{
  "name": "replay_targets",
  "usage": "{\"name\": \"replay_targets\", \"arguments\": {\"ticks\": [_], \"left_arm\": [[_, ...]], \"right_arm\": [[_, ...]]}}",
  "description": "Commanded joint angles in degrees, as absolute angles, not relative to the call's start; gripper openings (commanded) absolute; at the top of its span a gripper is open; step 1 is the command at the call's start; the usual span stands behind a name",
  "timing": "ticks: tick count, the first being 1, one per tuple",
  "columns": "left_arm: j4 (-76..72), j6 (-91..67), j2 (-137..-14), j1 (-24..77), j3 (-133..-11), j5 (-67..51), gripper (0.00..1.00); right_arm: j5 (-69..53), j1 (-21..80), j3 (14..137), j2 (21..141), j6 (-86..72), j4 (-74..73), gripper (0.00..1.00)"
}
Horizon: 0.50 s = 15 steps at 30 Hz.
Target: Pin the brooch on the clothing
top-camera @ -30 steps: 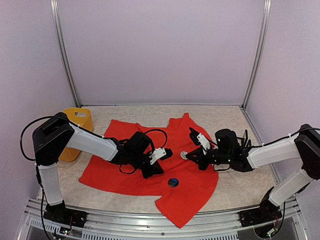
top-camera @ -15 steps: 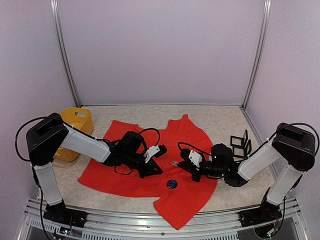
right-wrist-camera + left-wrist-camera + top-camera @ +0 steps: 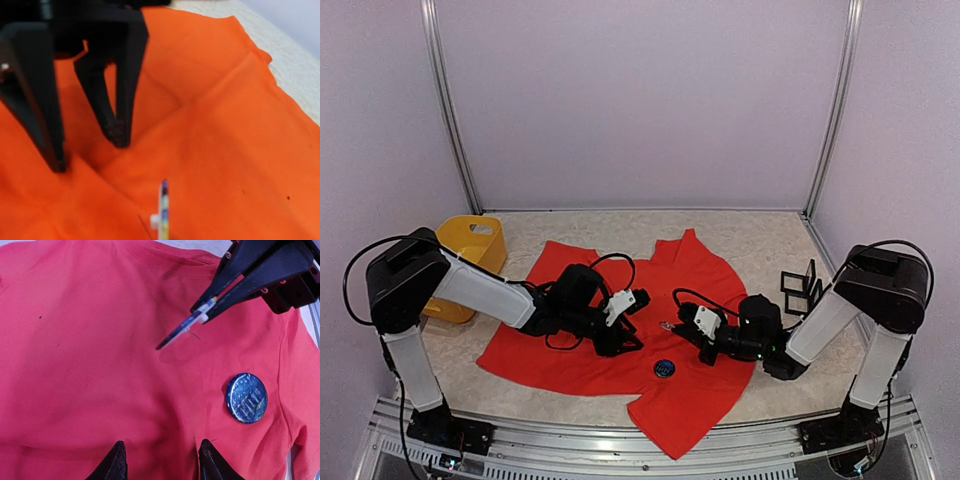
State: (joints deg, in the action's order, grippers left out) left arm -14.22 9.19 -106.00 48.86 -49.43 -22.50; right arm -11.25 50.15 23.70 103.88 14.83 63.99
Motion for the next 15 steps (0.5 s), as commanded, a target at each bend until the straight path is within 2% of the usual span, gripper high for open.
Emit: {"name": "replay_targets", "arguments": {"ticks": [1, 7, 11, 15], "left_arm": [[-11.50, 21.02, -99.03, 50.77, -50.09, -14.59, 0.45], [2.91, 36.15, -101.34, 52.75, -56.14, -25.53, 0.41], [9.08, 44.83, -105.28, 54.22, -61.51, -25.12, 0.37], [9.33, 46.20, -109.54, 54.08, -64.79, -23.07, 0.31]], "right_arm": [[-11.58, 49.66, 22.12, 101.25, 10.99, 65.26, 0.00], [-11.65, 48.16, 19.73, 98.35, 7.97, 64.78, 0.00], [-11.89, 47.58, 18.12, 97.10, 6.29, 65.31, 0.00], [-12.20, 46.96, 17.14, 96.58, 5.34, 65.47, 0.00]]}}
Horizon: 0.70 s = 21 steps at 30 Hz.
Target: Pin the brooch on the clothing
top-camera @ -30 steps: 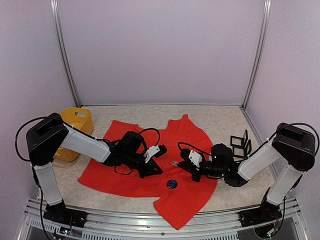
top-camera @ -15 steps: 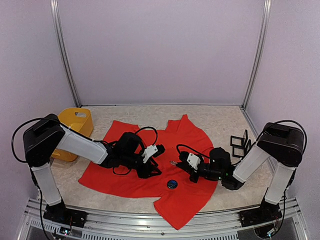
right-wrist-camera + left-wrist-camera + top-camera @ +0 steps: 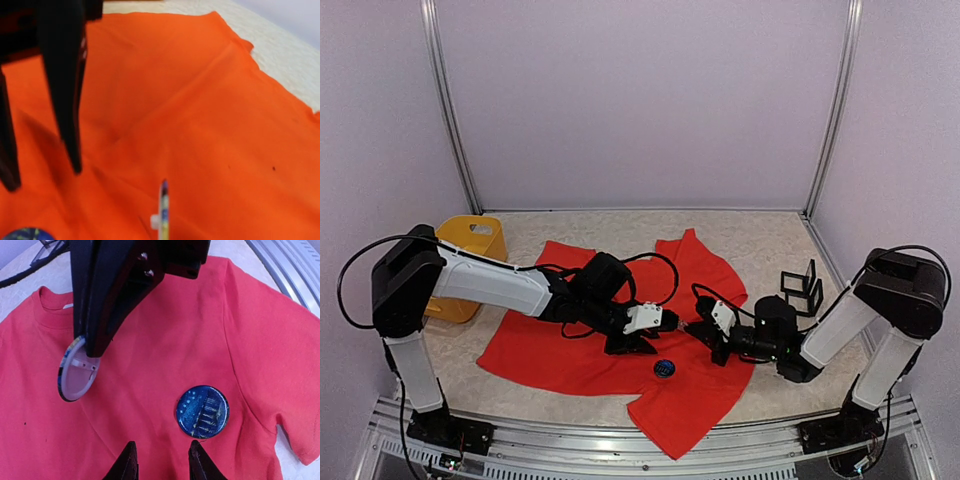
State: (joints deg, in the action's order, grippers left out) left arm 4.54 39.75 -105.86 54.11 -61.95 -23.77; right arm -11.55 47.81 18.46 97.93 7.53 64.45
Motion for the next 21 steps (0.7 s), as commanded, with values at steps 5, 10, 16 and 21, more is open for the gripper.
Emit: {"name": "replay_targets", "arguments": {"ticks": [5, 10, 16, 21], "left_arm": [[10.72, 46.90, -113.87, 53.33, -67.08, -17.10, 0.38], [9.03, 45.63, -115.33, 52.77, -65.96, -14.65, 0.37], [7.53, 42.07, -116.97, 53.49, -64.87, -15.60, 0.06], [3.72, 36.88, -114.22, 53.23, -63.65, -22.59, 0.00]], "right_arm": [[-13.37, 46.48, 16.26, 94.93, 6.86, 65.01, 0.00], [-14.47, 46.32, 16.13, 94.00, 7.46, 63.62, 0.00], [-15.58, 46.23, 16.88, 96.63, 7.73, 63.99, 0.00], [-15.63, 46.25, 18.56, 98.17, 10.03, 65.46, 0.00]]}}
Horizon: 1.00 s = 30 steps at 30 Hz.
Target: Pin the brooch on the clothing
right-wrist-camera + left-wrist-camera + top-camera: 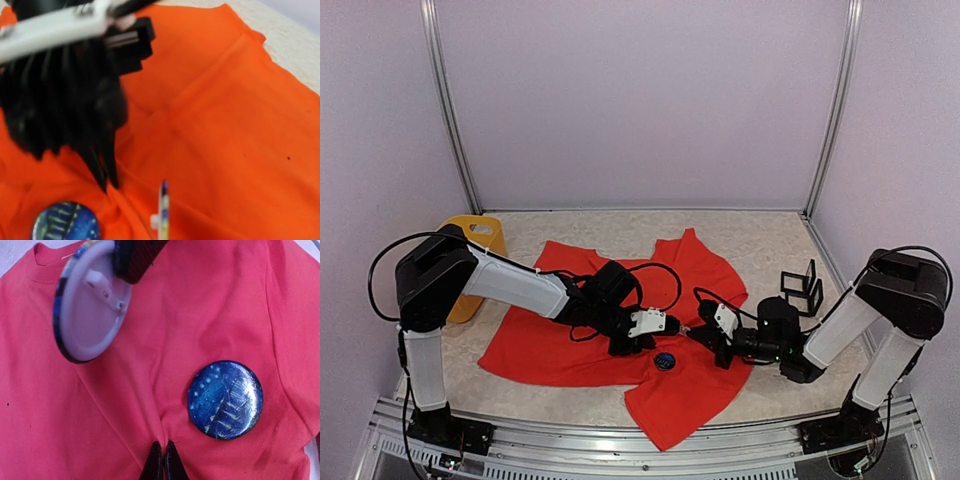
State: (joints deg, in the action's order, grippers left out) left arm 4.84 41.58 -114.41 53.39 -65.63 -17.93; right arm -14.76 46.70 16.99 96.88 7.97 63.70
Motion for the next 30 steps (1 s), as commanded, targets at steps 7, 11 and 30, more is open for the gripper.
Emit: {"name": "replay_targets", "arguments": {"ticks": [7, 11, 30], "left_arm": [[-3.62, 29.26, -110.22, 53.02, -60.58, -31.12, 0.00], [-6.62, 26.76, -108.87, 52.50, -58.41, -33.58, 0.00], [-9.67, 23.25, -107.39, 51.95, -56.77, -36.23, 0.00]], "right_arm": [[-13.15, 47.49, 19.54, 101.85, 12.43, 70.38, 0.00], [-12.39, 48.24, 20.65, 104.22, 15.45, 70.55, 0.00], [-14.03, 51.97, 18.83, 107.17, 27.88, 70.38, 0.00]]}}
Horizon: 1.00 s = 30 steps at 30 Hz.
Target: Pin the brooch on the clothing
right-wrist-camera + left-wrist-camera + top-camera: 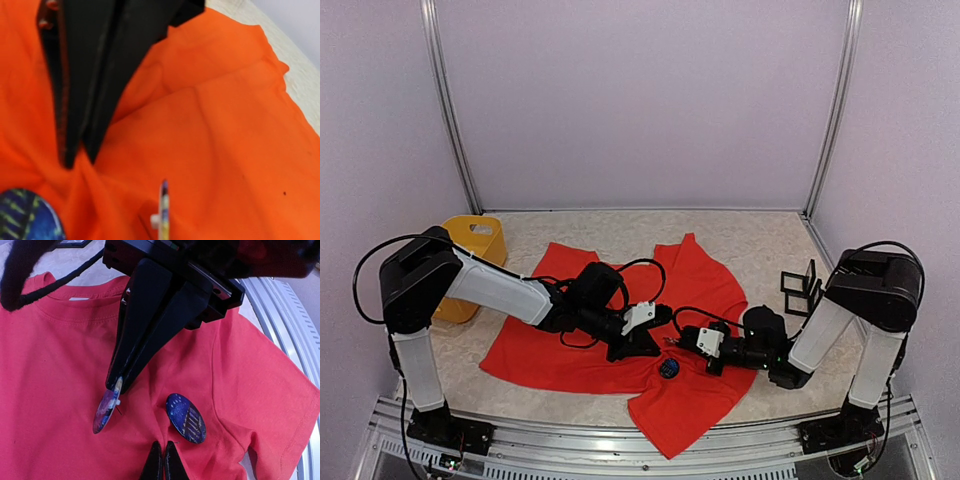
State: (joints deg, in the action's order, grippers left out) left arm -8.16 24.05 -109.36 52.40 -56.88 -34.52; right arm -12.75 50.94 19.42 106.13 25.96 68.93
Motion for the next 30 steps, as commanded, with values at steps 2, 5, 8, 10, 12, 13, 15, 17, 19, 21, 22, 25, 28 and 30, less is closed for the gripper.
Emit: {"name": "replay_targets", "arguments": {"ticks": [2, 5, 8, 10, 12, 13, 15, 17, 19, 21, 22, 25, 28, 30], "left_arm": [[-9.75, 23.01, -107.42, 51.94, -56.71, -35.69, 0.00], [-9.50, 22.71, -107.59, 51.94, -56.69, -35.36, 0.00], [-9.45, 22.52, -107.62, 51.94, -56.60, -34.93, 0.00], [-9.41, 22.48, -107.60, 51.92, -56.65, -34.71, 0.00], [-9.32, 22.57, -107.57, 51.99, -56.61, -34.71, 0.00], [-9.27, 22.56, -107.58, 52.00, -56.60, -34.84, 0.00], [-9.16, 22.58, -107.70, 52.07, -56.56, -34.91, 0.00], [-9.06, 22.44, -107.71, 52.09, -56.47, -34.91, 0.00], [-8.72, 22.58, -107.60, 52.06, -56.34, -34.94, 0.05], [-8.45, 22.59, -107.37, 52.03, -56.09, -34.66, 0.14], [-8.44, 22.66, -107.20, 52.03, -55.86, -34.31, 0.19], [-7.97, 23.12, -106.46, 52.12, -55.67, -33.65, 0.36], [-6.97, 23.62, -106.35, 52.57, -56.60, -33.15, 0.40], [-7.65, 23.00, -106.56, 53.00, -56.90, -32.53, 0.38]], "right_arm": [[-14.99, 52.11, 18.58, 106.87, 27.70, 70.80, 0.00], [-17.39, 52.07, 16.88, 106.28, 25.72, 73.26, 0.00], [-21.13, 51.94, 15.77, 106.02, 24.16, 74.74, 0.00], [-22.77, 51.95, 15.61, 106.02, 22.66, 75.10, 0.00], [-23.28, 51.81, 15.36, 106.31, 21.00, 76.88, 0.00], [-23.38, 51.73, 15.28, 106.41, 20.32, 77.66, 0.00], [-23.43, 51.64, 15.29, 106.88, 19.51, 78.92, 0.00], [-22.99, 51.50, 15.23, 107.37, 18.69, 80.99, 0.00], [-24.11, 50.85, 15.00, 107.74, 17.27, 83.21, 0.00], [-24.68, 50.36, 15.03, 107.95, 16.36, 83.83, 0.00], [-24.56, 50.17, 14.99, 108.04, 16.20, 84.22, 0.00], [-23.81, 49.34, 14.24, 108.57, 15.58, 86.14, 0.00], [-22.99, 49.13, 14.26, 108.64, 15.78, 85.85, 0.00], [-19.64, 49.10, 14.37, 108.52, 16.42, 84.95, 0.00]]}}
